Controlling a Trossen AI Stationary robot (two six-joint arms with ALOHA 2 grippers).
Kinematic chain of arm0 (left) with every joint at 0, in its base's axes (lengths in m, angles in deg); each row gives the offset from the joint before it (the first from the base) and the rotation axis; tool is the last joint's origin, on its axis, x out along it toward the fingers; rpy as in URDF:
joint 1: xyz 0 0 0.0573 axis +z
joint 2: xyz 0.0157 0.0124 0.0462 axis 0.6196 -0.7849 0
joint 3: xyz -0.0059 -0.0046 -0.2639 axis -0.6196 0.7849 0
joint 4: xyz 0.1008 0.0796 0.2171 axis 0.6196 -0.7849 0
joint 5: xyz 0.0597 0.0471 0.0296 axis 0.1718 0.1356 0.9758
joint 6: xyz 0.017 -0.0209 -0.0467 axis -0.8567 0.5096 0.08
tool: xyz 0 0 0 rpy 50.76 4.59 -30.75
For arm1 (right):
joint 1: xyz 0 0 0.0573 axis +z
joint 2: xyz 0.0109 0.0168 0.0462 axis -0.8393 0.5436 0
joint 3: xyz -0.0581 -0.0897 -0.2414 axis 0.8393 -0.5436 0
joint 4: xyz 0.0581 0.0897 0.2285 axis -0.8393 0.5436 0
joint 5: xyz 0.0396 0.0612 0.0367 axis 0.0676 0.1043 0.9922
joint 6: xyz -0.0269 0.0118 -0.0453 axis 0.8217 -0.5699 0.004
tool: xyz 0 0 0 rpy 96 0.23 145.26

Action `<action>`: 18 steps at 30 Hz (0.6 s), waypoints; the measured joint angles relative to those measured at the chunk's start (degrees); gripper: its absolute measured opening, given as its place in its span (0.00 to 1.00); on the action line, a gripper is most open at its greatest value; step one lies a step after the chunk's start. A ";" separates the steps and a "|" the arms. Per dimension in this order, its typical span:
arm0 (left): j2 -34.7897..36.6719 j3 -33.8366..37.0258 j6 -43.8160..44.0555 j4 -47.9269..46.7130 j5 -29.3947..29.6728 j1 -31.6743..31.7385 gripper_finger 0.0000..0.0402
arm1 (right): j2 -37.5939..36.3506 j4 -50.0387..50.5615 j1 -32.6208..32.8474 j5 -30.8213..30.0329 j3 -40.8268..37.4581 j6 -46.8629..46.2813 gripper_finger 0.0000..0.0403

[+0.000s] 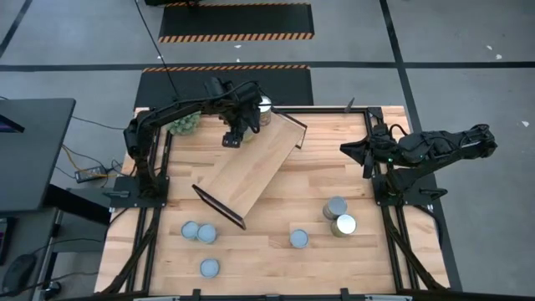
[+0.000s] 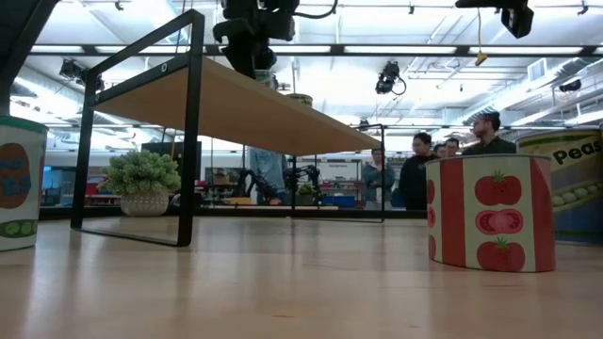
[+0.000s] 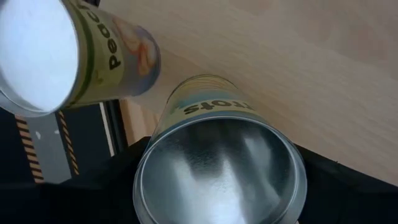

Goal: Pick and place cans onto a shelf
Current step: Put the canned carrots on the shelf

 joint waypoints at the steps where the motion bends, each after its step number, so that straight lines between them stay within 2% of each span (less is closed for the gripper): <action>1: -0.17 -0.01 -0.02 0.21 0.10 -0.01 0.78 | 0.00 -0.12 0.00 -0.04 0.00 0.00 0.17; 10: -0.70 -0.02 0.85 1.79 -1.57 -0.05 0.79 | 0.00 -0.19 0.00 -0.24 0.00 0.33 0.17; 15: -0.69 -0.02 2.17 1.68 0.41 0.05 0.79 | 0.02 -0.19 0.00 -0.24 0.00 0.07 0.17; 18: -0.69 -0.02 3.17 1.72 1.20 0.23 0.85 | 0.02 -0.25 0.00 -0.24 0.00 -0.07 0.17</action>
